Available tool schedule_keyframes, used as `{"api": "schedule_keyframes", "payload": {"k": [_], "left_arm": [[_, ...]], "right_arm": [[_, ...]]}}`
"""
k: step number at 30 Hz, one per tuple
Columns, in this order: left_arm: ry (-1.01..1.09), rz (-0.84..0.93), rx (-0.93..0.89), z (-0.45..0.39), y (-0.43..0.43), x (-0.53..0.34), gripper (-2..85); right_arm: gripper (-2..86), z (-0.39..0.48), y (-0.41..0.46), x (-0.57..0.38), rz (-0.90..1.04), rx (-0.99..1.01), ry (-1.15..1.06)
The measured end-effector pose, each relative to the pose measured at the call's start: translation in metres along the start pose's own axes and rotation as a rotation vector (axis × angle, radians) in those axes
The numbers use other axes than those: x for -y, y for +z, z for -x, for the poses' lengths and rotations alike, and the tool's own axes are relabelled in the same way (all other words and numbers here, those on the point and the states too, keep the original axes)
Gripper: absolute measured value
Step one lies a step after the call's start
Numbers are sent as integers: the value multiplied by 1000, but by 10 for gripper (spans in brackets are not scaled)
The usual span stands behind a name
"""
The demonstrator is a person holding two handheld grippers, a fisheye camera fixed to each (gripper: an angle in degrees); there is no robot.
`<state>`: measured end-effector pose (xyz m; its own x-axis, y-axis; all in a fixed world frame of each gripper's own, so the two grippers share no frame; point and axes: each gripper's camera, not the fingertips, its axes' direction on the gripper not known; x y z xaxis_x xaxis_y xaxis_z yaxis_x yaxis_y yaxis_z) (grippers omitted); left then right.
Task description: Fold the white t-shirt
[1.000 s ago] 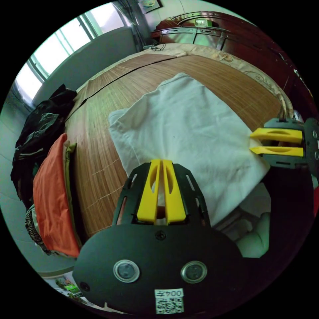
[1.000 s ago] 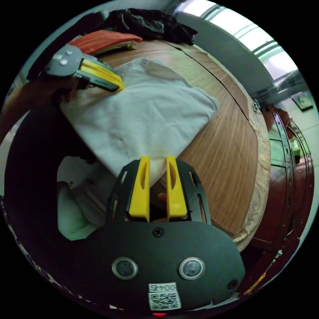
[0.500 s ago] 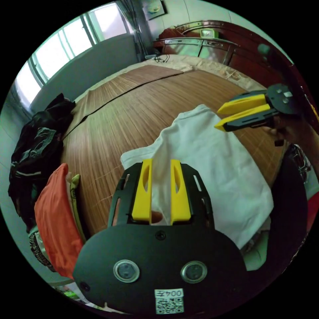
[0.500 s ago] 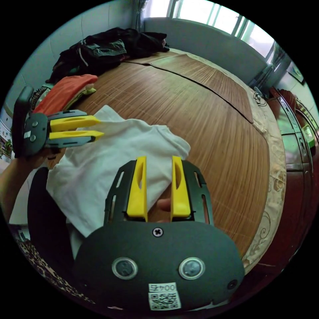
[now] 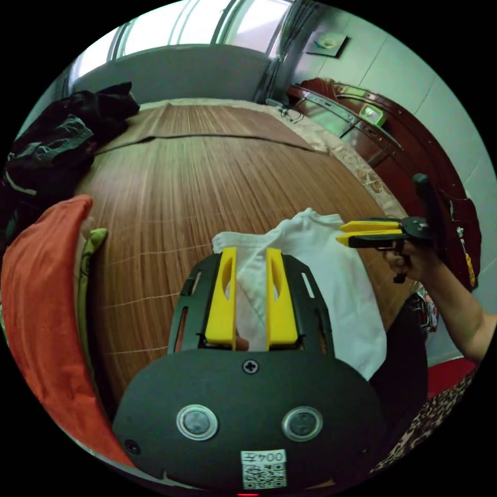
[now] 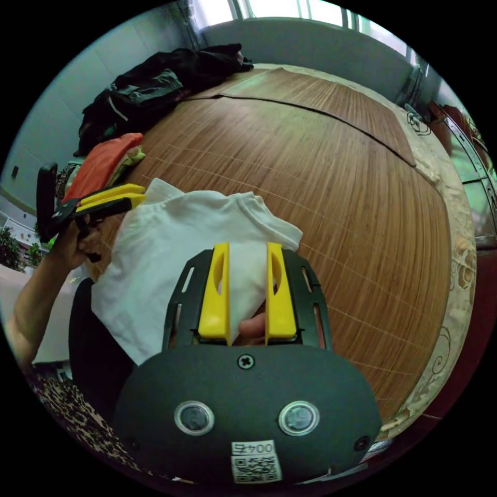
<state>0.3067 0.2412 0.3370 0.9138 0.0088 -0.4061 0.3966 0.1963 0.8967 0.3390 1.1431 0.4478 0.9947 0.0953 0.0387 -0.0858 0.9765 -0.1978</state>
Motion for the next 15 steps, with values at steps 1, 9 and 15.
{"api": "schedule_keyframes", "payload": {"k": [1, 9, 15], "left_arm": [[-6, -33, -19, 9, -21, -14, 82], [-150, -20, -76, 53, -111, -180, 76], [-206, 18, -42, 52, -126, -240, 76]], "right_arm": [[114, 7, -11, -14, -26, 17, -9], [102, 54, -40, -159, -104, 166, 63], [84, 89, -29, -221, -75, 239, 133]]}}
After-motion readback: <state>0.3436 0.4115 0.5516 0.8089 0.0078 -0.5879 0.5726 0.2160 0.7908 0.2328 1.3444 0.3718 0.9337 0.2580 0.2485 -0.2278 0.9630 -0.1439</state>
